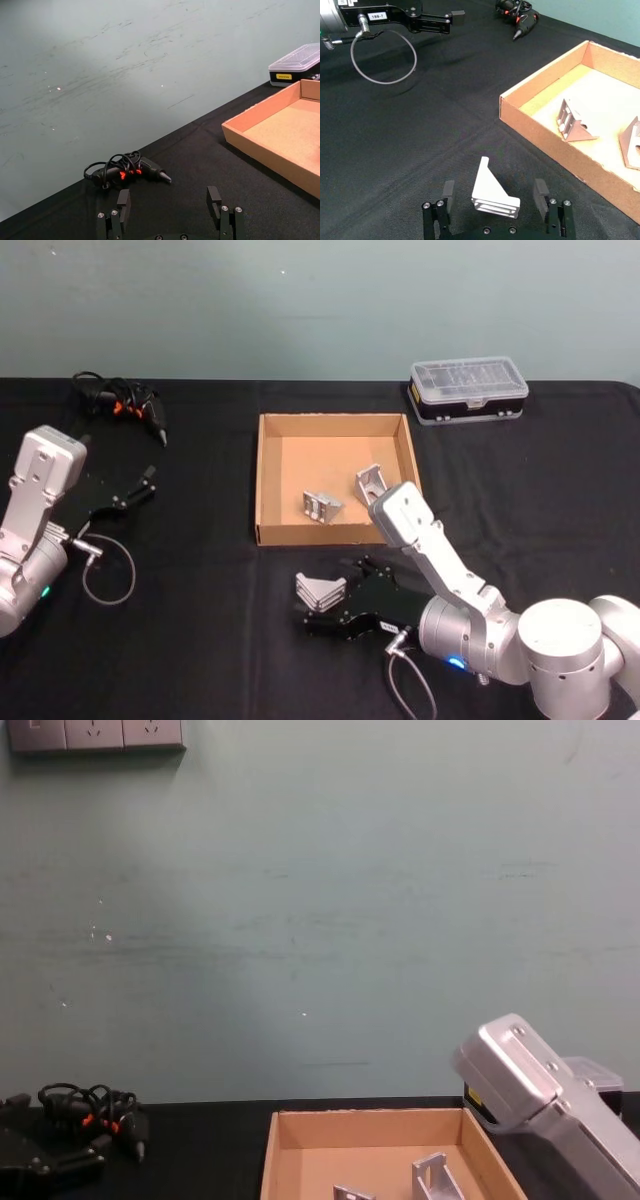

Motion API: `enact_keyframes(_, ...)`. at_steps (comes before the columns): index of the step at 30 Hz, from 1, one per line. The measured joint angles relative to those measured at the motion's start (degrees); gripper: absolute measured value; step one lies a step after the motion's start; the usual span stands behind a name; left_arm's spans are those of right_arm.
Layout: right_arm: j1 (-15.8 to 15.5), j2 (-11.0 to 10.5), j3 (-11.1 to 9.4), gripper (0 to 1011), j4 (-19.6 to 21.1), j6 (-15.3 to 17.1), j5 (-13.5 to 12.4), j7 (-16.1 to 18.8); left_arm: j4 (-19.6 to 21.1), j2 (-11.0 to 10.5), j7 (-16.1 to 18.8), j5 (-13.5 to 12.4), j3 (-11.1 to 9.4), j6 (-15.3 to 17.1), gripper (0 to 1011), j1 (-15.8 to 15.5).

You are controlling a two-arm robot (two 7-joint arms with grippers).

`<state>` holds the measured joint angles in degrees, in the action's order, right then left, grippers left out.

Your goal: Use one hand to pick up the angle iron from the table and place it into the box.

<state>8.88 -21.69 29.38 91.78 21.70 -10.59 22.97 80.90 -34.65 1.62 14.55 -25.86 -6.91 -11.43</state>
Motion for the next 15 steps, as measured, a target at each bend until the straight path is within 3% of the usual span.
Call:
enact_keyframes(8,0.0,0.11,0.03,840,-0.13,-0.04,0.32,0.41,0.0,0.0,0.0,0.0,0.0,0.0,1000,0.0)
enact_keyframes(15,-0.12,0.17,0.01,592,-0.11,-0.38,0.49,0.65,0.0,0.0,0.0,0.0,0.0,0.0,1000,0.0)
